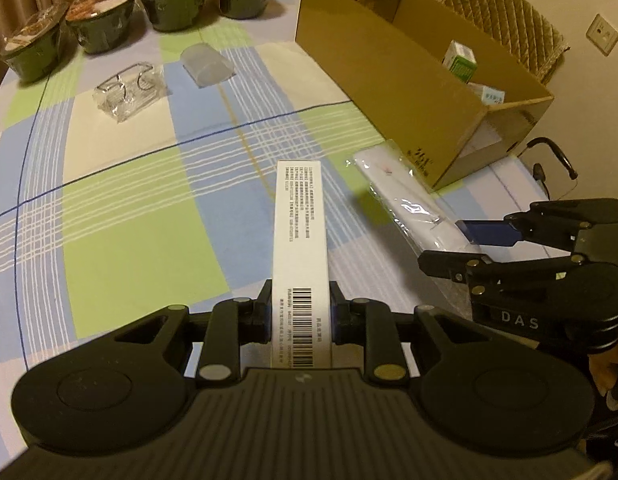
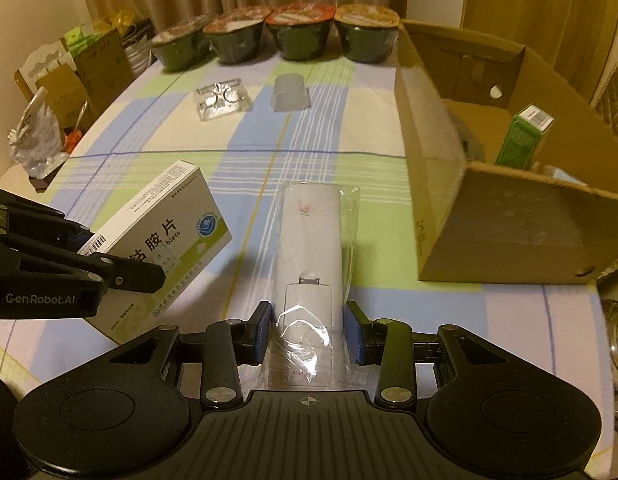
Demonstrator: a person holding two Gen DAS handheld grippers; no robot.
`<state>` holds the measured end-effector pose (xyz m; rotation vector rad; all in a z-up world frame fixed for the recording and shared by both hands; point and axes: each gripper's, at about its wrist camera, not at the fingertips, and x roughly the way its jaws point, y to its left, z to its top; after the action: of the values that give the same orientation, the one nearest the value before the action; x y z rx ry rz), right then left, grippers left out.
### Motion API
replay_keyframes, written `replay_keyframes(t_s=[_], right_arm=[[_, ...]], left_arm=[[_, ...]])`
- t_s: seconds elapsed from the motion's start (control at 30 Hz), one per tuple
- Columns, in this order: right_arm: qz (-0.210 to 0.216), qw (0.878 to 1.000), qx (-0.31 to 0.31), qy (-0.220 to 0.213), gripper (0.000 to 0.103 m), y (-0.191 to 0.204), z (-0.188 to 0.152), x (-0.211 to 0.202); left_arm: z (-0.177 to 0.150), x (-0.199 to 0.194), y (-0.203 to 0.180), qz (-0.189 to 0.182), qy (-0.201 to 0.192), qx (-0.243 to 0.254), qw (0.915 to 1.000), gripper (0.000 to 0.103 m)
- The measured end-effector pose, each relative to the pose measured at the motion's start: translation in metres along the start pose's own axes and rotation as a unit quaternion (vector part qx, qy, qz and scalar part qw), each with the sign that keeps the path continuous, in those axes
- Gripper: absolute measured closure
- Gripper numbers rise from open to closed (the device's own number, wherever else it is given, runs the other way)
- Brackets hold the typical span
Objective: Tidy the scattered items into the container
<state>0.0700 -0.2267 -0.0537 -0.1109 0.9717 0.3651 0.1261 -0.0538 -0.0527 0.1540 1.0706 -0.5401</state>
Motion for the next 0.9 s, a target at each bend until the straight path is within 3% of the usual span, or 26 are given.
replay_keyframes(t_s=[0.9], right_arm=[[-0.012, 0.999, 0.019, -0.047, 0.062, -0.028, -0.023, -0.073]], left_arm=[[-0.021, -0.048, -0.062, -0.004, -0.026, -0.006, 0.9996, 0.083]])
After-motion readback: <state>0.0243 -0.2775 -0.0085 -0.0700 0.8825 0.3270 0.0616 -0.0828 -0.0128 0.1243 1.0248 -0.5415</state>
